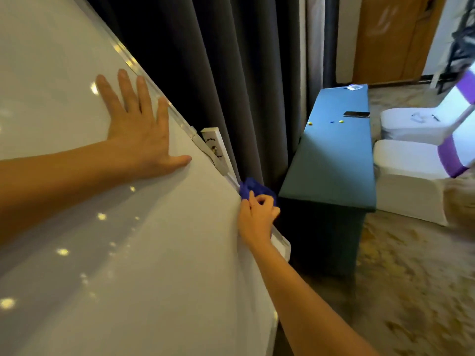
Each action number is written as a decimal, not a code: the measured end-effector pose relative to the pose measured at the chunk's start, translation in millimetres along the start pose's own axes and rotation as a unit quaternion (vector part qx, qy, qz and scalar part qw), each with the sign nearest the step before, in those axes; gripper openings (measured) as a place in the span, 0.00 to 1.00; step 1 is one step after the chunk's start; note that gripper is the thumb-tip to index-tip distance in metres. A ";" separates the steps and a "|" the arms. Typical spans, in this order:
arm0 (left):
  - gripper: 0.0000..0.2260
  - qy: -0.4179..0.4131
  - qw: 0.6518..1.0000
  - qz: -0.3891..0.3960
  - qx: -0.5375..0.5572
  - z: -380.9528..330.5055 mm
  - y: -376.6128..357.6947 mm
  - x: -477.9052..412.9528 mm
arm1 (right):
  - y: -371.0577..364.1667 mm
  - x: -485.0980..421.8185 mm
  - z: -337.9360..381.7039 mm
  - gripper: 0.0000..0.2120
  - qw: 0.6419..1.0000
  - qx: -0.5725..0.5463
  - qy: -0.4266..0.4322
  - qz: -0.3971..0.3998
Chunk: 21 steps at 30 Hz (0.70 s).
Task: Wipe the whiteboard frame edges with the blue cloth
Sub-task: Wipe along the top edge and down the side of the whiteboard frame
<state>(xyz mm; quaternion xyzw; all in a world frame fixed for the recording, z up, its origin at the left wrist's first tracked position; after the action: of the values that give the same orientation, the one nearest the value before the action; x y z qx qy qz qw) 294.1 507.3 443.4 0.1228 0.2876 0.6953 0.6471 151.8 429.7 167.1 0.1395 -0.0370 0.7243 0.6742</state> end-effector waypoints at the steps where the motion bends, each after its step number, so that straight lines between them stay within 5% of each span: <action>1: 0.56 0.005 1.000 0.004 0.000 -3.1 0.9 0.6 | -10.5 8.6 22.8 0.18 0.999 -0.011 0.040 0.021; 5: 0.54 0.005 1.000 0.011 0.006 -10.8 3.4 2.3 | -39.3 28.8 57.9 0.25 0.967 0.148 0.202 0.048; 12: 0.54 0.007 1.000 0.020 0.023 -15.3 3.6 4.1 | -6.6 -14.4 -50.8 0.33 0.974 0.198 0.010 0.110; 14: 0.55 0.014 0.999 0.020 0.020 -17.8 3.2 4.9 | -15.4 -6.7 -27.9 0.39 0.974 0.185 0.054 0.122; 18: 0.55 0.011 0.999 0.026 0.027 -30.5 4.8 5.5 | -42.7 21.0 9.0 0.31 0.954 0.195 0.181 0.136; 21: 0.55 -0.013 1.000 0.022 0.018 -42.2 0.8 2.6 | -25.5 8.4 -25.7 0.34 0.952 0.236 0.158 0.115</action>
<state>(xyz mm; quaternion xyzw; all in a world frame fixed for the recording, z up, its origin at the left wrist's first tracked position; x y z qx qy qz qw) 270.1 499.7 409.3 0.1494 0.2886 0.7026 0.6330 172.6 446.2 141.1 0.1728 0.2260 0.7976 0.5319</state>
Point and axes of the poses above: each hand's wrist, its own x-axis away from the middle knuckle, its own y-axis out of the back of the hand, z = x × y, the point moved 9 cm from there along -x, towards the middle knuckle, and after that the axes turned 14 degrees about -y, right-handed, at the moved point
